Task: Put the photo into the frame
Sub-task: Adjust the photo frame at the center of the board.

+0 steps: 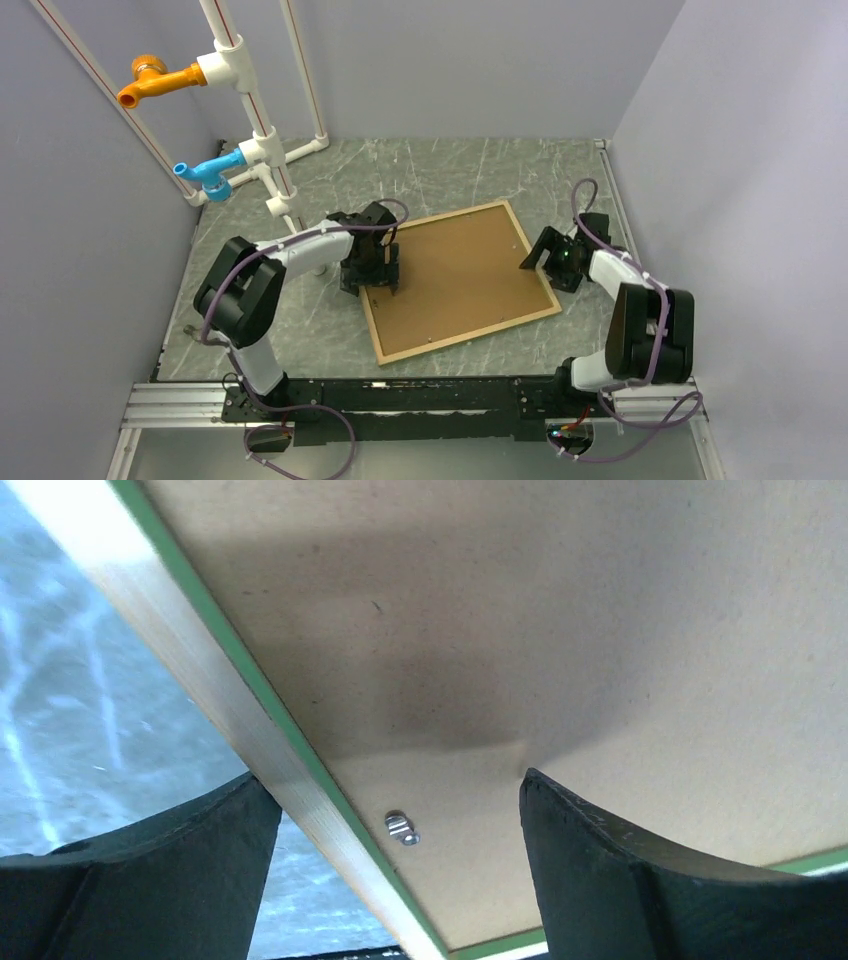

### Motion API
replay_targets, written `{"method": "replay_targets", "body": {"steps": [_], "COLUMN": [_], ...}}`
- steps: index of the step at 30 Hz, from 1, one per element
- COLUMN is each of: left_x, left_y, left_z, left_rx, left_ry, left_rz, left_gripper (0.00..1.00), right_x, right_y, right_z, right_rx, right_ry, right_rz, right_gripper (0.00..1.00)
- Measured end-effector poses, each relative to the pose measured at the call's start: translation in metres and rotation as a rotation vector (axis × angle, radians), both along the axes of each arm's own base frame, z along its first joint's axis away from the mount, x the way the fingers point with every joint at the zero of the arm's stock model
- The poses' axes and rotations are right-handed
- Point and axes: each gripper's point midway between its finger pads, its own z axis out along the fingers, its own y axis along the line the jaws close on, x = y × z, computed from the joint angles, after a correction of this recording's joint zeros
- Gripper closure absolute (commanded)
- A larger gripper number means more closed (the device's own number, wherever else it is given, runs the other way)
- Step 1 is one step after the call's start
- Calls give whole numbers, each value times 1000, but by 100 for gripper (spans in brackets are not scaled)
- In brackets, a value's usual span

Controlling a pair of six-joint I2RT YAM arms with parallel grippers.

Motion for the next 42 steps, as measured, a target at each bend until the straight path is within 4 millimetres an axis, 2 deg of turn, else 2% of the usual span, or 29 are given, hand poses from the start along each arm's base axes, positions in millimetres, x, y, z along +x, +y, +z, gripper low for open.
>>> {"method": "replay_targets", "body": {"steps": [7, 12, 15, 18, 22, 26, 29, 34, 37, 42], "left_x": [39, 51, 51, 50, 46, 36, 26, -1, -12, -10], "left_y": [8, 8, 8, 7, 3, 10, 19, 34, 29, 14], "left_z": [12, 17, 18, 18, 21, 22, 16, -2, -9, -6], "left_rx": [59, 80, 84, 92, 86, 101, 117, 117, 47, -52], "left_ry": [-91, -126, -130, -132, -147, -150, -139, -83, -61, -79], "left_rz": [-9, -28, -34, -41, -55, -60, -49, -38, -36, -40], "left_gripper": [11, 9, 8, 7, 7, 7, 7, 9, 9, 10], "right_x": [-46, -74, -79, -72, -48, -31, -28, -27, -20, -19], "right_y": [10, 14, 15, 12, 9, 7, 6, 7, 8, 13], "right_z": [1, 0, 0, 2, 12, 15, 8, -3, -2, -1], "right_rx": [39, 55, 54, 45, 41, 37, 36, 40, 53, 82], "right_ry": [2, 75, 117, 156, 139, 119, 133, 173, 166, 146], "right_rz": [-58, -95, -99, -100, -91, -79, -76, -71, -63, -49], "right_gripper": [12, 9, 9, 9, 9, 9, 9, 9, 10, 10]}}
